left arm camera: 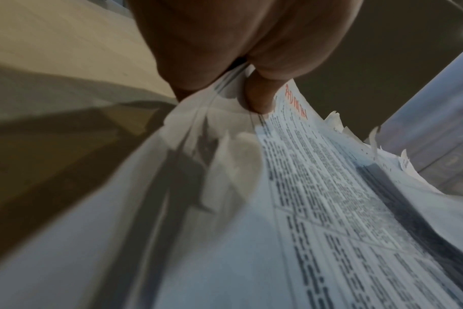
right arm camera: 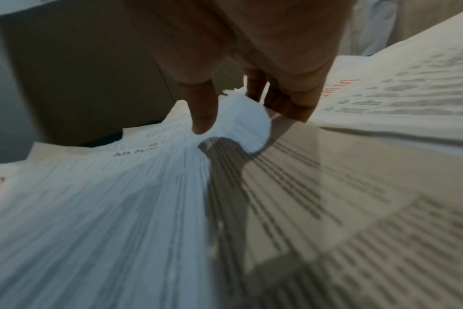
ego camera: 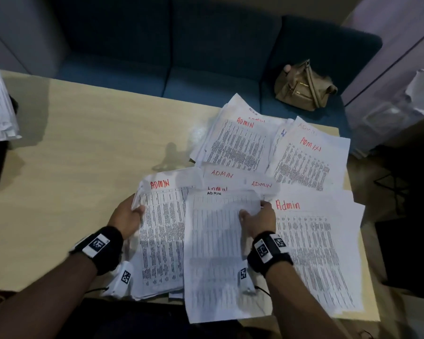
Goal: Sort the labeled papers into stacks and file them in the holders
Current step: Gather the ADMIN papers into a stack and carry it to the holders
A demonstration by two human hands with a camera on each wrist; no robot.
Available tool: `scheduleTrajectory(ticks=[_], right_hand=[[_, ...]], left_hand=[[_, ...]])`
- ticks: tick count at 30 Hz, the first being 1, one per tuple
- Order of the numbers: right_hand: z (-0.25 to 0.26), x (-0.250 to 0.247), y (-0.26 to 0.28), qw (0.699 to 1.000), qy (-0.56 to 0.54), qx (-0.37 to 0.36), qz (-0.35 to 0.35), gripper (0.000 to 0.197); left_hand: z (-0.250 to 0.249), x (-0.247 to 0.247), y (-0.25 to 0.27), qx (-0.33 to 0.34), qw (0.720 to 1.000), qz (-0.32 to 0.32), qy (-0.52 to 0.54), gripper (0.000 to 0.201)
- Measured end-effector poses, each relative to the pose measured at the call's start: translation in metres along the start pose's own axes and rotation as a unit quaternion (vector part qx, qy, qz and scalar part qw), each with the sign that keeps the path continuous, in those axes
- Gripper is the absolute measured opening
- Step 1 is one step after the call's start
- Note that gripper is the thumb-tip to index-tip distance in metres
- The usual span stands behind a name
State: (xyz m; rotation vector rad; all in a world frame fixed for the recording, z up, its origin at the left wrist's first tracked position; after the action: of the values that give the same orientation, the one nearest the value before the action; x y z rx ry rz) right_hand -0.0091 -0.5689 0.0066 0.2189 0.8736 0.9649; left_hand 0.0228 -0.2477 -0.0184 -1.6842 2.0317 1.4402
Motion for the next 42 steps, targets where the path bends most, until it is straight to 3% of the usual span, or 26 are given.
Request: scheduleTrajectory(ticks=[3, 6, 8, 11, 13, 14, 17, 19, 21, 24, 29, 31, 33, 35, 36, 38, 40, 42], right_hand=[[0.005, 0.010, 0.004, 0.999, -0.021, -0.004, 0.025, 0.056], [0.014, 0.015, 0.010, 0.995, 0.035, -0.075, 0.049, 0.025], [0.031, 0.006, 0.015, 0.990, 0.031, -0.129, 0.039, 0.016], [0.068, -0.037, 0.017, 0.973, -0.003, -0.227, -0.034, 0.020], [0.095, -0.076, 0.016, 0.948, -0.031, -0.305, -0.088, 0.011], [0.108, -0.094, 0.016, 0.937, -0.050, -0.330, -0.104, 0.002], [0.131, -0.136, 0.016, 0.913, -0.111, -0.363, -0.148, 0.011], [0.134, -0.144, 0.009, 0.909, -0.136, -0.365, -0.148, 0.011], [0.121, -0.125, -0.005, 0.932, -0.118, -0.321, -0.122, 0.015], [0.081, -0.067, -0.022, 0.965, -0.055, -0.253, -0.042, 0.027], [0.027, 0.013, -0.017, 0.984, -0.086, -0.129, 0.088, 0.019], [0.021, 0.028, -0.017, 0.983, -0.090, -0.130, 0.093, 0.023], [0.021, 0.035, -0.018, 0.983, -0.089, -0.132, 0.094, 0.026], [0.025, 0.039, -0.018, 0.981, -0.090, -0.126, 0.117, 0.032], [0.027, 0.041, -0.018, 0.979, -0.086, -0.124, 0.139, 0.039], [0.031, 0.047, -0.019, 0.972, -0.079, -0.126, 0.183, 0.058], [0.037, 0.051, -0.021, 0.967, -0.082, -0.144, 0.195, 0.073], [0.043, 0.051, -0.023, 0.963, -0.073, -0.191, 0.177, 0.076]], left_hand=[[-0.001, 0.001, 0.001, -0.004, 1.000, -0.005, 0.007, 0.044], [-0.003, 0.000, 0.004, -0.015, 1.000, -0.011, 0.024, 0.044], [-0.004, -0.001, 0.006, -0.016, 0.999, -0.015, 0.045, 0.042], [-0.002, -0.004, 0.009, -0.024, 0.996, -0.027, 0.083, 0.042], [-0.003, -0.006, 0.010, -0.037, 0.993, -0.038, 0.101, 0.042], [-0.005, -0.007, 0.011, -0.040, 0.993, -0.043, 0.103, 0.042], [-0.013, -0.008, 0.010, -0.030, 0.994, -0.044, 0.099, 0.039], [-0.018, -0.005, 0.008, -0.032, 0.991, -0.034, 0.126, 0.040], [-0.025, 0.001, 0.006, -0.038, 0.986, -0.018, 0.159, 0.040], [-0.041, 0.010, 0.006, -0.017, 0.986, 0.024, 0.165, 0.030], [-0.062, 0.021, 0.011, 0.012, 0.978, 0.082, 0.191, 0.019], [-0.066, 0.021, 0.015, 0.009, 0.973, 0.090, 0.211, 0.021], [-0.067, 0.020, 0.019, 0.022, 0.956, 0.103, 0.274, 0.038], [-0.065, 0.017, 0.017, 0.057, 0.937, 0.092, 0.334, 0.074], [-0.064, 0.015, 0.014, 0.069, 0.947, 0.070, 0.305, 0.087], [-0.060, 0.012, 0.006, 0.108, 0.966, 0.028, 0.232, 0.070], [-0.060, 0.017, -0.001, 0.130, 0.968, 0.035, 0.211, 0.054], [-0.065, 0.021, -0.004, 0.136, 0.969, 0.043, 0.201, 0.060]])
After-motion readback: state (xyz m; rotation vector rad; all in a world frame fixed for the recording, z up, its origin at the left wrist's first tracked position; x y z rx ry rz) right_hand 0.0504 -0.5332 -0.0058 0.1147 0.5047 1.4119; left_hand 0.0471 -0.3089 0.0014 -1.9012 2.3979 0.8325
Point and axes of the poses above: each hand's wrist, its own y-axis away from the middle knuckle, its own x-axis out of the palm, z = x × y, the point moved 2 cm from there along -y, towards the middle knuckle, and after that the axes turned 10 degrees about -y, right-handed, at the moved point
